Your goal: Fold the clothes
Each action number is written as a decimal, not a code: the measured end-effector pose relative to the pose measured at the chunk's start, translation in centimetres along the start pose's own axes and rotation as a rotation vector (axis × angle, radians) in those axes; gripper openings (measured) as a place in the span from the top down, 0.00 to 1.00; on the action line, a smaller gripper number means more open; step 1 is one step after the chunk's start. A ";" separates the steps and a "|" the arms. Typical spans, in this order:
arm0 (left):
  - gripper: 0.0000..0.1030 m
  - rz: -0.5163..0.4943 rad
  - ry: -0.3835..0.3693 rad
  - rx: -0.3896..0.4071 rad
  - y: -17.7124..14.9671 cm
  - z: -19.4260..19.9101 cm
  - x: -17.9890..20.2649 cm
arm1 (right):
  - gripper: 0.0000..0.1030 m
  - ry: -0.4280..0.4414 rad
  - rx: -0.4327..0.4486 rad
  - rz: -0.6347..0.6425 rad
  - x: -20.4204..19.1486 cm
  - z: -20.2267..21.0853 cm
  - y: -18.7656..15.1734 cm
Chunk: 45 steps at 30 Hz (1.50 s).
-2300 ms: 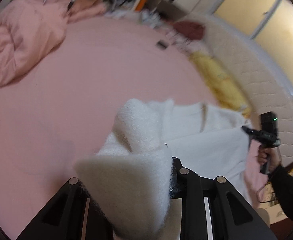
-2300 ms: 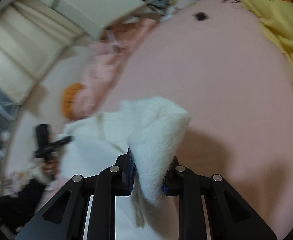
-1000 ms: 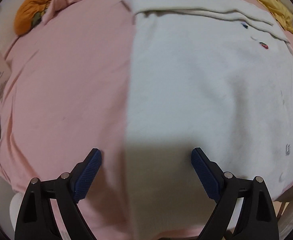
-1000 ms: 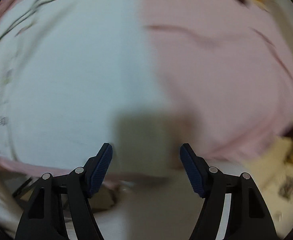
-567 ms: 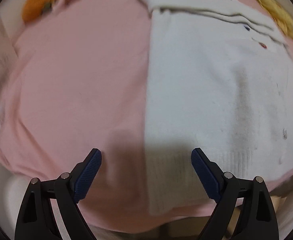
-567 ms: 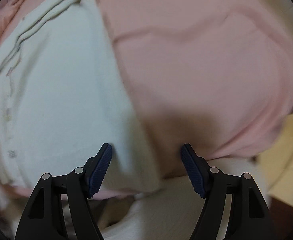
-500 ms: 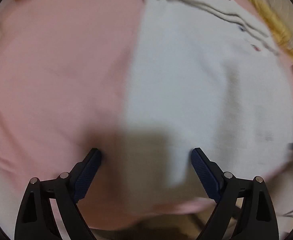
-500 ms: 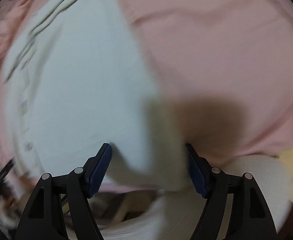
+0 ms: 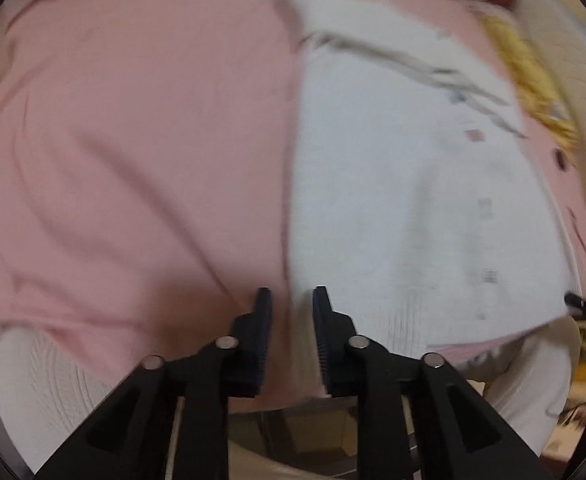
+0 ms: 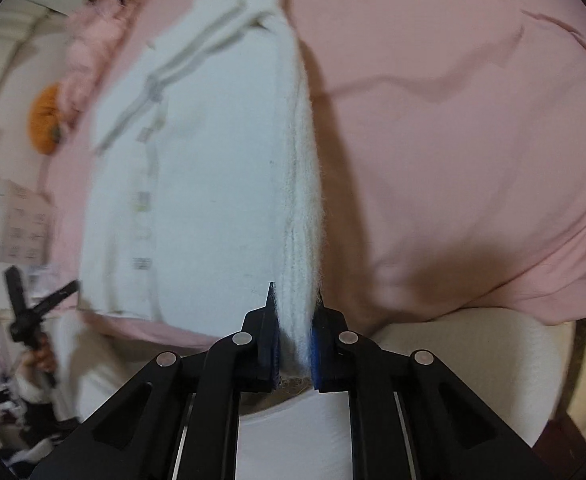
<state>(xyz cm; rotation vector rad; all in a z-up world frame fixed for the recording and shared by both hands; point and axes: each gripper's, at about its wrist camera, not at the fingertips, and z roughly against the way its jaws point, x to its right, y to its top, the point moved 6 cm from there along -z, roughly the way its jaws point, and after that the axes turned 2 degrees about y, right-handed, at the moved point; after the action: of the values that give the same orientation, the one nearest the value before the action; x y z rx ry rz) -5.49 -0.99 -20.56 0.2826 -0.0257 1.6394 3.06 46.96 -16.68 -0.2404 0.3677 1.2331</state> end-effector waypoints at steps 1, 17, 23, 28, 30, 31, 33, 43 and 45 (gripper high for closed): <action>0.81 0.034 -0.021 -0.013 -0.4 -0.5 -0.8 | 0.89 -0.012 0.000 0.010 0.0 0.0 0.1; 0.92 -0.046 -0.116 -0.045 -0.9 -3.5 3.5 | 0.90 -0.017 -0.022 -0.039 0.8 -2.3 -0.1; 0.92 0.017 -0.142 0.042 0.1 1.1 1.5 | 0.90 -0.029 0.040 0.005 0.1 1.5 -0.4; 0.92 -0.029 -0.064 -0.072 -1.5 -2.7 0.9 | 0.89 -0.137 -0.078 0.005 1.6 -1.6 -0.9; 0.92 -0.041 -0.037 -0.100 -1.9 -4.0 1.2 | 0.89 -0.210 -0.102 0.012 1.8 -3.4 -0.8; 0.90 -0.041 -0.030 -0.101 -2.0 -4.2 1.3 | 0.85 -0.231 -0.110 0.023 1.7 -3.6 -0.8; 0.76 -0.046 0.045 -0.102 -1.9 -3.4 0.7 | 0.78 -0.294 -0.122 0.042 1.5 -3.1 -0.9; 0.02 -0.243 0.321 0.178 3.4 1.3 7.9 | 0.31 -0.465 0.311 0.252 -6.8 2.2 6.0; 0.02 -0.316 0.269 0.209 4.0 -0.6 11.7 | 0.30 -0.312 0.314 0.280 -9.1 -1.2 7.0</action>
<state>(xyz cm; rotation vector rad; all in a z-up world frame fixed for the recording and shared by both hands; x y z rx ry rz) -10.20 10.18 -18.20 0.2110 0.3788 1.3536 -6.36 40.83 -14.04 0.2801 0.3243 1.4404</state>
